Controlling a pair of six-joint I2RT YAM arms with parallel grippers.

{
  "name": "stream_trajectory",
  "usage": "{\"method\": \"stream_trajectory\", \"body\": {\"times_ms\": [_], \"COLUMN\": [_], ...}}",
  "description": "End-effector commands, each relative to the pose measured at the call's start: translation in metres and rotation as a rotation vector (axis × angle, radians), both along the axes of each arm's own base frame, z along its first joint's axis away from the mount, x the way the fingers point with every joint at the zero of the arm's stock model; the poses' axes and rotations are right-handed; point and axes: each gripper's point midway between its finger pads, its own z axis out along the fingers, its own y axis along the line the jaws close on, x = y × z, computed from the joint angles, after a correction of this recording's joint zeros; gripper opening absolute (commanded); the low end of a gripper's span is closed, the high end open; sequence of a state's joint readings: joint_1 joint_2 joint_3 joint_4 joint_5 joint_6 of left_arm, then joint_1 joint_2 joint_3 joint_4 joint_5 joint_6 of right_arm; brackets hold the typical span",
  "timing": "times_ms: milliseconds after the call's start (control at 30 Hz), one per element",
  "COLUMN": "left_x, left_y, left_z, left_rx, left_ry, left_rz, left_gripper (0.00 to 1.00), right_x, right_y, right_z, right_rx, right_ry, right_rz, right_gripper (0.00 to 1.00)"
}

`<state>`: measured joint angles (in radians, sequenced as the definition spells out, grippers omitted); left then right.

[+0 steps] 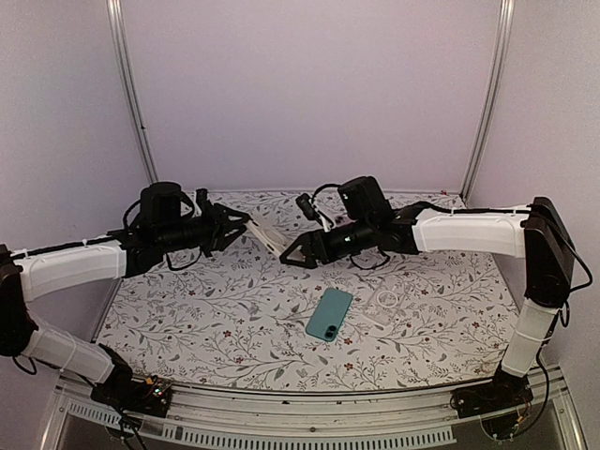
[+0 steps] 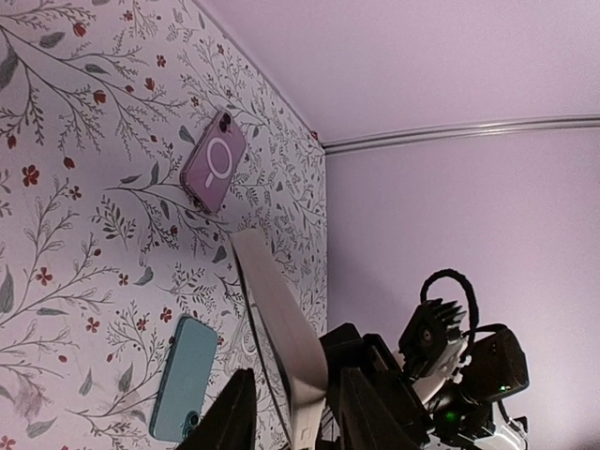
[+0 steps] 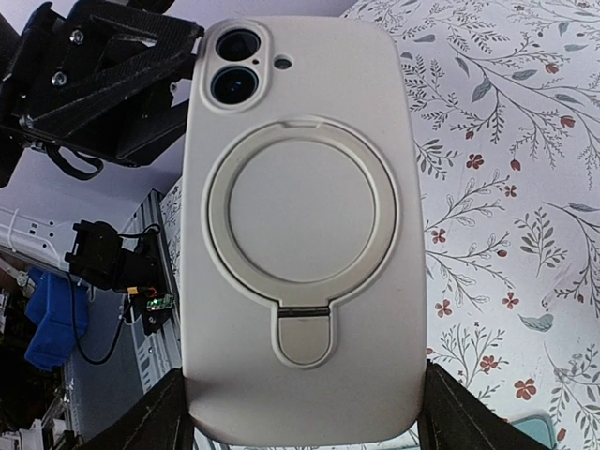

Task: Take the phone out of the phone case
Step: Pass from the right arm to the left

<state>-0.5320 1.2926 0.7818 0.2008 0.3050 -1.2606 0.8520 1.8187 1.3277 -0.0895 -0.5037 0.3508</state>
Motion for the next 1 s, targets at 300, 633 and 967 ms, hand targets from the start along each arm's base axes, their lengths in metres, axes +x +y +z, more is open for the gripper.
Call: {"method": "stream_trajectory", "body": {"times_ms": [300, 633, 967], "left_x": [0.01, 0.01, 0.006], "left_y": [-0.009, -0.016, -0.023], "left_z": [0.015, 0.01, 0.025], "left_rx": [-0.015, 0.004, 0.019], "left_ry": [-0.033, -0.025, -0.118], "left_rz": [-0.014, -0.035, -0.077], "left_gripper": [0.23, 0.06, 0.0], "right_x": [-0.001, -0.001, -0.003], "right_y": [0.002, -0.002, -0.004], "right_z": [0.036, 0.039, 0.044], "right_rx": [0.038, 0.034, 0.042], "right_ry": [-0.159, -0.182, -0.191], "right_rz": [0.005, -0.005, -0.007], "right_gripper": [0.32, 0.32, 0.72]}}
